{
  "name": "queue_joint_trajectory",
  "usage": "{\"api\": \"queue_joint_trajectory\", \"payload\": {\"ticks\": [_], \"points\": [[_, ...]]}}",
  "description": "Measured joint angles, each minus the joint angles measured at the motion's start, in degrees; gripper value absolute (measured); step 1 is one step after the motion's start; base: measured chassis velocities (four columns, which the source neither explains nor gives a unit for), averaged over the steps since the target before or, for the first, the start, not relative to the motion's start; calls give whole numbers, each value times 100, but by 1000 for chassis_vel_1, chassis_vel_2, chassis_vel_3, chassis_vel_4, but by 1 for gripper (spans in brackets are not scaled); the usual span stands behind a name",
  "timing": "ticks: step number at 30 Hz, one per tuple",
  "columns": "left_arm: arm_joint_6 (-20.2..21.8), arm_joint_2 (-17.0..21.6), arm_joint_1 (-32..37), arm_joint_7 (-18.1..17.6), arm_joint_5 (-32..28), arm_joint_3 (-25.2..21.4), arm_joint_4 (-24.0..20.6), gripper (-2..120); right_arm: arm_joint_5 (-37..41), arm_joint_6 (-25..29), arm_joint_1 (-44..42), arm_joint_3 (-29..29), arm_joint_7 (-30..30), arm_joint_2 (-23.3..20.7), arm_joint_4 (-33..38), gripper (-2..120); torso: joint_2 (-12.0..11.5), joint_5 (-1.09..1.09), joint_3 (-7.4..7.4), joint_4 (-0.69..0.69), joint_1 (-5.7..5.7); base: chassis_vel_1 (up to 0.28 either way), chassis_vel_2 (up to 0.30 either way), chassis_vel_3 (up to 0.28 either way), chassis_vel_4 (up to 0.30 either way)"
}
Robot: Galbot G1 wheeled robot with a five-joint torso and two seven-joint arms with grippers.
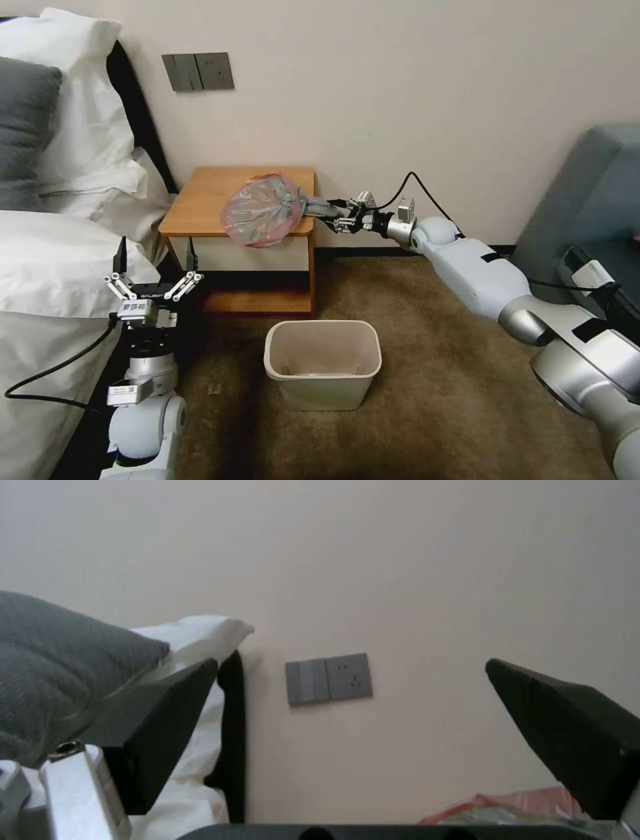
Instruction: Pick up the garbage bag from the table and place it over the trash can.
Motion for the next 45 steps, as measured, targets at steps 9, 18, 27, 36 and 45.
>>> {"api": "queue_joint_trajectory", "payload": {"ticks": [9,18,27,36,45], "points": [[-22,-1,11,-3,1,-2,-1,100,-25,25,-1,-41,29,32,58,10,0,0,0,0,0,0,0,0,0],[-30,-2,4,-29,-60,-60,-39,99,-465,-290,-328,-47,870,-625,1507,0,0,1,0,0,0,0,0,0,0],[10,15,-67,-96,-231,-148,-94,99,-1108,-1646,-1480,142,2148,-2129,4533,0,0,3,-1,-3,0,0,0,0,0],[43,57,-109,-101,-275,-136,-99,99,-1405,-2765,-2852,786,3349,-2902,6619,0,0,2,-1,-1,0,0,0,0,0],[63,47,-131,-98,-265,-91,-69,99,-1621,-3455,-3658,1196,3843,-3099,7568,0,0,0,-1,0,0,0,0,0,0]]}}
